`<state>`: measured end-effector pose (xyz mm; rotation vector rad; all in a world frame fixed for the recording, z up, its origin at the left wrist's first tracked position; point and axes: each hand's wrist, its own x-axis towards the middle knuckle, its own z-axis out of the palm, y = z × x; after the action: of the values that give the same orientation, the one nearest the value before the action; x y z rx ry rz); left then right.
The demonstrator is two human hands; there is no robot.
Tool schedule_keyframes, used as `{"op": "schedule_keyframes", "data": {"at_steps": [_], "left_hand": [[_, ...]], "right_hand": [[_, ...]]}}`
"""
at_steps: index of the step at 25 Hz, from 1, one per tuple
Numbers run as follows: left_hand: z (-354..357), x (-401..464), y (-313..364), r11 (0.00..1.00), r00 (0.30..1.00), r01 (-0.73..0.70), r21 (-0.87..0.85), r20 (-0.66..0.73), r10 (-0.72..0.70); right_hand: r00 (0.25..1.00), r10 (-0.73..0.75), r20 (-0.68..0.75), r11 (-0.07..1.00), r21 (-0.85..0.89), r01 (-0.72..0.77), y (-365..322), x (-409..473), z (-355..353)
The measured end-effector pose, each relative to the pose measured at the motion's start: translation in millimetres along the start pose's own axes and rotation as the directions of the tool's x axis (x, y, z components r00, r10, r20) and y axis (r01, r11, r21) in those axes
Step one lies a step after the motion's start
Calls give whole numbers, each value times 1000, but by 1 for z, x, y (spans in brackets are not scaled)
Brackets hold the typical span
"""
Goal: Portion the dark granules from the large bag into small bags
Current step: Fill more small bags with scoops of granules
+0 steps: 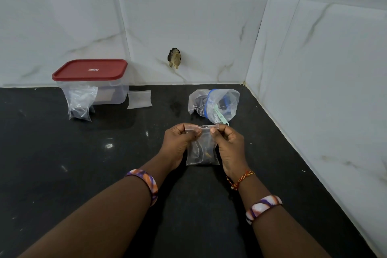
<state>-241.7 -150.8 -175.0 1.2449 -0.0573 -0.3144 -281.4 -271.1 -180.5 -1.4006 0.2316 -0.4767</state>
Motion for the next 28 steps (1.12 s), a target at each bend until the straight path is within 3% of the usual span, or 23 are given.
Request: {"op": "schedule_keyframes", "data": {"at_steps": [6, 12, 19, 25, 28], "left_hand": [[-4, 2, -2, 998, 999, 28, -63, 16, -28], [-5, 5, -4, 996, 998, 60, -73, 33, -57], [-3, -1, -2, 997, 995, -56, 56, 83, 51], [-3, -1, -3, 995, 996, -48, 93, 76, 41], [-1, 0, -1, 999, 997, 3, 32, 71, -5]], "right_hand": [[999, 28, -42, 999, 31, -27, -1, 0, 0], [994, 15, -108, 997, -76, -24, 0, 0, 2], [999, -11, 40, 996, -85, 15, 0, -3, 2], [1000, 21, 21, 983, -181, -17, 4, -1, 3], [998, 56, -34, 992, -107, -59, 2, -1, 0]]}}
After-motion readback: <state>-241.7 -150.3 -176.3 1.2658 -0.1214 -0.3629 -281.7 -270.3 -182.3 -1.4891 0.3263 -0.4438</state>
